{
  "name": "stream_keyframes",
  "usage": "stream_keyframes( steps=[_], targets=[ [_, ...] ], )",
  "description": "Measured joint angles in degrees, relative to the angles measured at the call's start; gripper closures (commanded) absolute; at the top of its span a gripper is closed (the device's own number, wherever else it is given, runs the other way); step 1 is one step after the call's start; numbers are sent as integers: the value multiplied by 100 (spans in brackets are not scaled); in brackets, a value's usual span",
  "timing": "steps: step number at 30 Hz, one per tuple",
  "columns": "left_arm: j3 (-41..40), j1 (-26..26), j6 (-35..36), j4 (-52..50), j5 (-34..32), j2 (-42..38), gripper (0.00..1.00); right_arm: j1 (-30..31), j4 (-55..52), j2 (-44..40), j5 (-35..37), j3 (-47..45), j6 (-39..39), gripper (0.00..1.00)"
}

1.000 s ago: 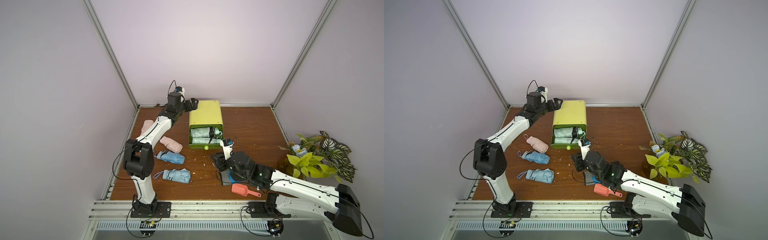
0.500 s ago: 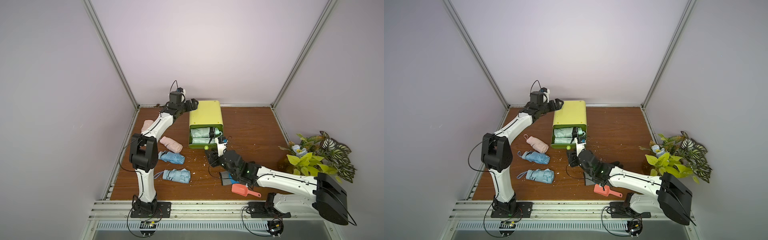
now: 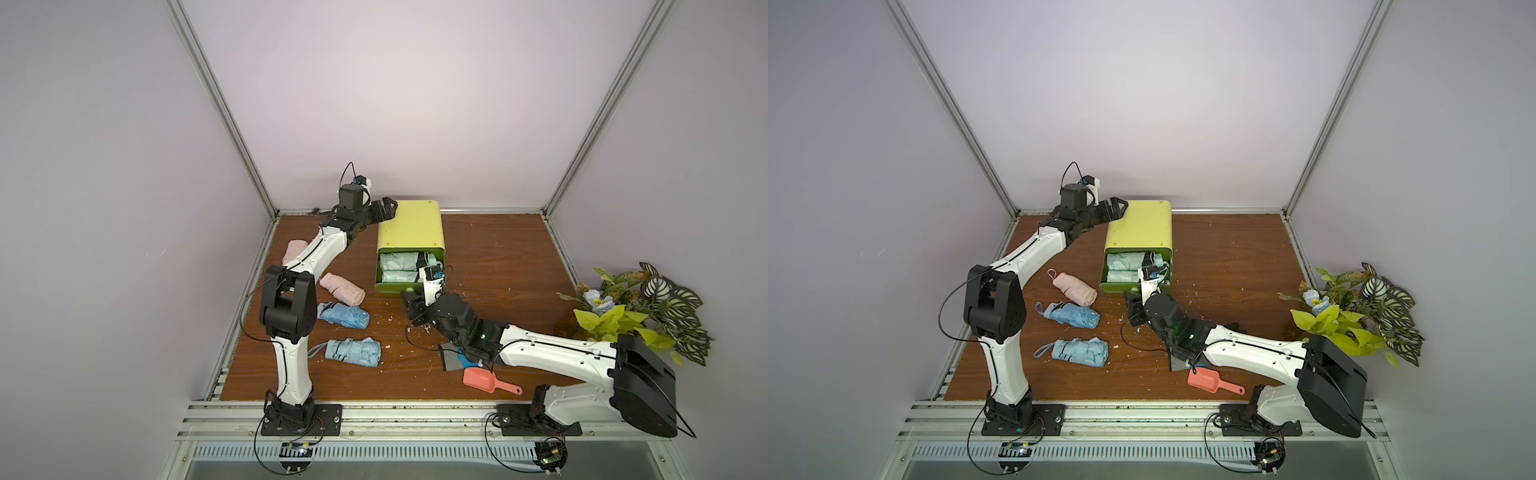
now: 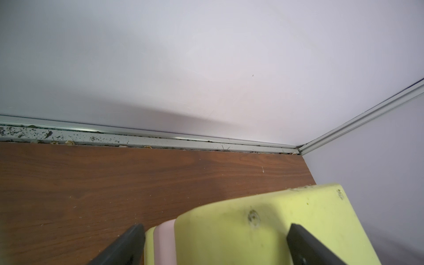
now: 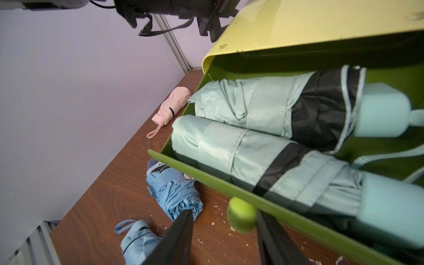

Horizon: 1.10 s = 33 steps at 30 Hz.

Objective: Place the umbrella in the drawer by color
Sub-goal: Close the drawer in the storage box.

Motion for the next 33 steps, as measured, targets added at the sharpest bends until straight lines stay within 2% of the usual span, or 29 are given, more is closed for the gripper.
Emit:
stream_keyframes(
  steps=[5,15,33],
  targets=[
    [-278,13,-160,393,212,-39,0,-70,-31,142,13,197,-197,48],
    [-1104,-9,-350,907,385,-485,0,-595,57,299,0,573,-350,48],
    [-1794,-339,-426,999,330,-1045,0,-1272,326,1126,-334,1167,-570,48]
  ],
)
